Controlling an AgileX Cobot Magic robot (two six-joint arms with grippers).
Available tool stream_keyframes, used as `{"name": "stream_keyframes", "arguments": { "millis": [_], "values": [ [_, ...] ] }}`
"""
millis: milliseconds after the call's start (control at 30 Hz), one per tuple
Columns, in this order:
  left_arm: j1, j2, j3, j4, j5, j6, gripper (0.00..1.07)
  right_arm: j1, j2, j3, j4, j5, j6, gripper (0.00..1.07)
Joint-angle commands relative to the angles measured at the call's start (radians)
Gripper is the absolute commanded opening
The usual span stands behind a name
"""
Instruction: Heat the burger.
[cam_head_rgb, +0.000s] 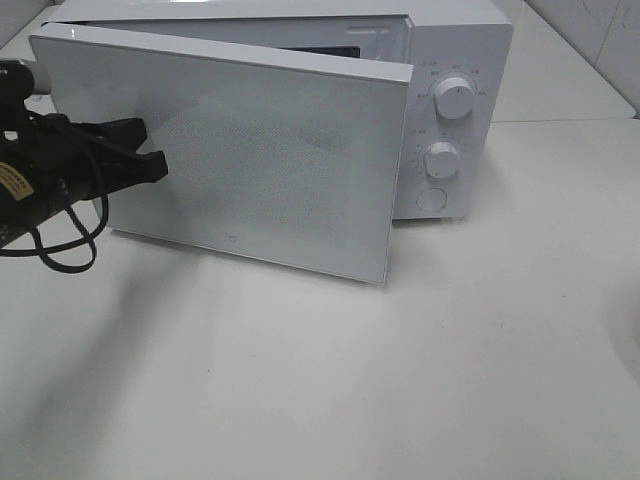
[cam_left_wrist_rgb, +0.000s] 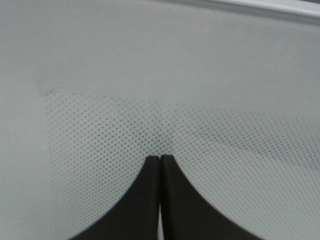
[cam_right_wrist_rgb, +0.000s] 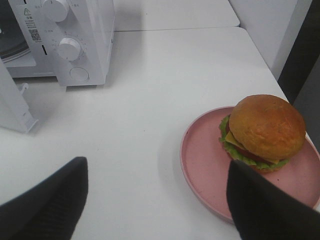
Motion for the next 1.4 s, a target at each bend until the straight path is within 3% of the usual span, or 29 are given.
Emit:
{"name": "stream_keyframes", "arguments": {
  "millis": [33,567,800,1100,1200,1400],
  "values": [
    [-0.013,-0.003,-0.032,-0.041,-0.007,0.004,0.00,-0.006,-0.030,-0.001,0.004,-0.007,-0.008,0.75],
    [-0.086,0.094,-0.241,-0.123,0.051,0.013,0.00,-0.006,-0.029,-0.001,0.004,-0.007,-0.008,0.75],
    [-0.131,0.149,-0.322,-0.189,0.069,0.083,0.00,-0.006,-0.029,-0.001,0.004,-0.007,-0.008,0.75],
    [-0.154,0.206,-0.411,-0.289,0.092,0.132,0.00,-0.006,-0.029,-0.001,0.004,-0.007,-0.008,0.75],
    [-0.157,0.207,-0.422,-0.289,0.110,0.132,0.00,-0.006,-0.029,-0.001,0.004,-0.007,-0.008,0.75],
    [-0.211,0.203,-0.443,-0.296,0.145,0.187,0.00,-0.006,-0.029,-0.001,0.004,-0.007,-0.008,0.75]
  ]
}}
